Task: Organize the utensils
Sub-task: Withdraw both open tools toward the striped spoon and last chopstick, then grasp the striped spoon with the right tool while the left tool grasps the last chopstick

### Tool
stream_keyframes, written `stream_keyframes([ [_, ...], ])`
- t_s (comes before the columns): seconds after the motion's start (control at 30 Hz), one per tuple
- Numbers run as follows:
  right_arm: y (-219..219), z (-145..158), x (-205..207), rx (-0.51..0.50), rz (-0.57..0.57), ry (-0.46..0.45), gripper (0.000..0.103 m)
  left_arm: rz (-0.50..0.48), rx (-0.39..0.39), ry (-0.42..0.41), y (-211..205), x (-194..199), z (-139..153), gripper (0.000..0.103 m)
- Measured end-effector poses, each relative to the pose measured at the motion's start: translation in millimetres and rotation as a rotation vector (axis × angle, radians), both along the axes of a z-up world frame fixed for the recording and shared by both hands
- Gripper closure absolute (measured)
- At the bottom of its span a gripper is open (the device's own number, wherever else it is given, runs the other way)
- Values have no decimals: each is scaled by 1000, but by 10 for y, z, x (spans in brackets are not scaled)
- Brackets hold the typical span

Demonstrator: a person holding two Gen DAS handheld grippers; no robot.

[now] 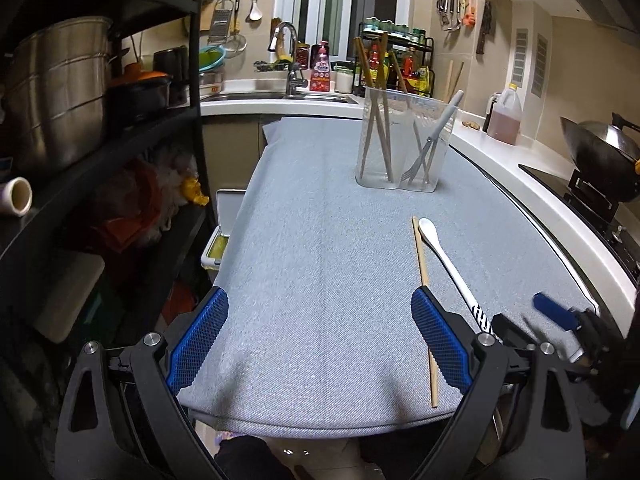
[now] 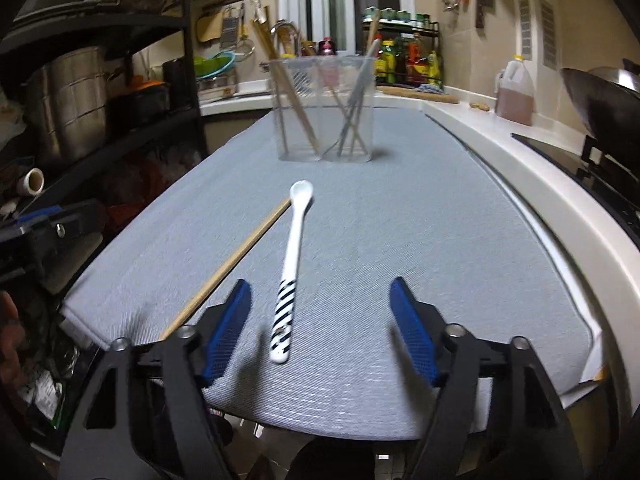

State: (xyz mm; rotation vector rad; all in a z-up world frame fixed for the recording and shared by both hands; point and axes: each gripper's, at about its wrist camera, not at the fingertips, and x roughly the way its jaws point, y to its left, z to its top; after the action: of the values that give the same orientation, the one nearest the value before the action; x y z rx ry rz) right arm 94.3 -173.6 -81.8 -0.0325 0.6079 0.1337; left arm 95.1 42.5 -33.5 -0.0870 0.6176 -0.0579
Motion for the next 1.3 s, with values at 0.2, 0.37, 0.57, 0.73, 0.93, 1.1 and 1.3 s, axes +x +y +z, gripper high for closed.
stream_keyframes([
  [0.2, 88, -207, 19, 9, 18, -11, 59, 1, 2, -4, -6, -34, -32, 13],
  [0.37, 134, -293, -44, 1, 39, -96, 78, -13, -7, -2, -72, -53, -67, 13],
  [0.57, 117, -288, -62, 9, 59, -100, 93, -50, -20, -15, -190, -101, -157, 13],
  [0.73, -23, -213, -65, 18, 21, -63, 93, -123, -53, -33, -318, -177, -266, 13],
  [0.93, -275, -172, -80, 49, -20, -41, 92, -224, -46, -13, -545, -194, -441, 28],
  [1.1, -372, -190, -86, 64, -39, -34, 92, -264, -12, -4, -647, -190, -596, 61],
  [1.3, -393, -230, -95, 74, -42, -39, 92, -259, 7, -47, -622, -234, -617, 98],
])
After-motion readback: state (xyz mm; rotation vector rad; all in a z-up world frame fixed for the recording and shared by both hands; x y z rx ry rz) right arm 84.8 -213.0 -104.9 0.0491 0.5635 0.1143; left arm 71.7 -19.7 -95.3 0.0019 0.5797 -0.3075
